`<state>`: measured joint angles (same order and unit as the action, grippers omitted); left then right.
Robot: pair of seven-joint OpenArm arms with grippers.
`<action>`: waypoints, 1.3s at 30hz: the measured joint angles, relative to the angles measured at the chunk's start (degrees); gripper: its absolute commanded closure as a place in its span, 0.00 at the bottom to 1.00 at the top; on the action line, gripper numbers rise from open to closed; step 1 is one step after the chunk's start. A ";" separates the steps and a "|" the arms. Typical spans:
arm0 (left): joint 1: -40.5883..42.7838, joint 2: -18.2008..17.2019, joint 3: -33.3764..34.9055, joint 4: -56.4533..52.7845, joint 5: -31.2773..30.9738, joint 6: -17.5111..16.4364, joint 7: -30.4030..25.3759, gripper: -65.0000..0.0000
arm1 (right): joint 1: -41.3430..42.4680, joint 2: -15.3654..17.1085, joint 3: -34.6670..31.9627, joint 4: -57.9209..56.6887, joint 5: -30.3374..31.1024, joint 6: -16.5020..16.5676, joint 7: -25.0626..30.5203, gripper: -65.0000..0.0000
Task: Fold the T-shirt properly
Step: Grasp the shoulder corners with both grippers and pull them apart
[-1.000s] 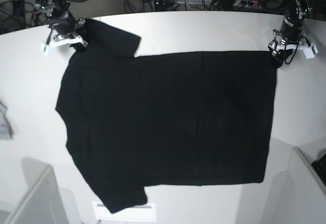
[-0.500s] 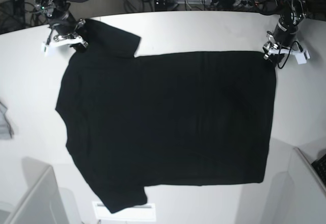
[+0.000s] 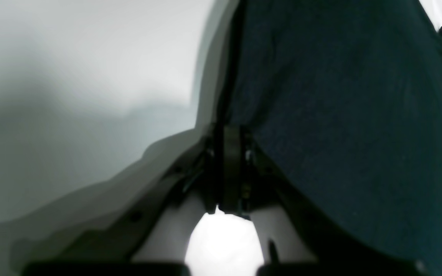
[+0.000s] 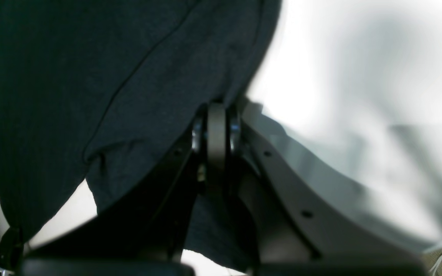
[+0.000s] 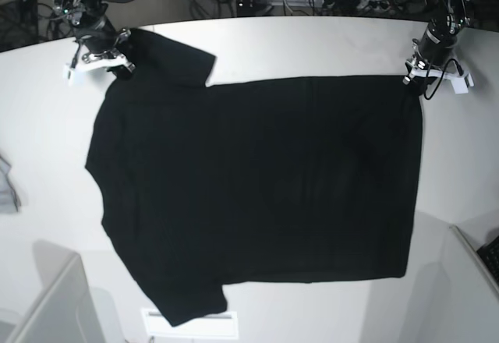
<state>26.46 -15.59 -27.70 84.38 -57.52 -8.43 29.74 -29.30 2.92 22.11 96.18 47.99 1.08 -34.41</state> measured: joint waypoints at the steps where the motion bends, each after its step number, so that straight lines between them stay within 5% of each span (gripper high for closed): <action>1: 0.44 -0.11 -0.07 0.26 0.02 0.00 -0.07 1.00 | -0.55 -0.13 0.00 0.55 -0.39 -0.02 -0.15 1.00; 12: 6.47 -0.66 -0.13 7.45 11.87 0.70 0.98 1.00 | -7.45 -0.61 0.00 6.67 -1.75 -1.29 -2.19 1.00; 39: 7.69 -0.63 0.17 18.60 12.70 1.09 2.62 1.00 | -3.02 -0.46 0.00 16.63 -1.92 -1.75 -3.39 1.00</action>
<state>34.15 -16.23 -27.53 102.98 -44.82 -7.33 32.36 -32.32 2.46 22.11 112.81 46.06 -0.67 -37.80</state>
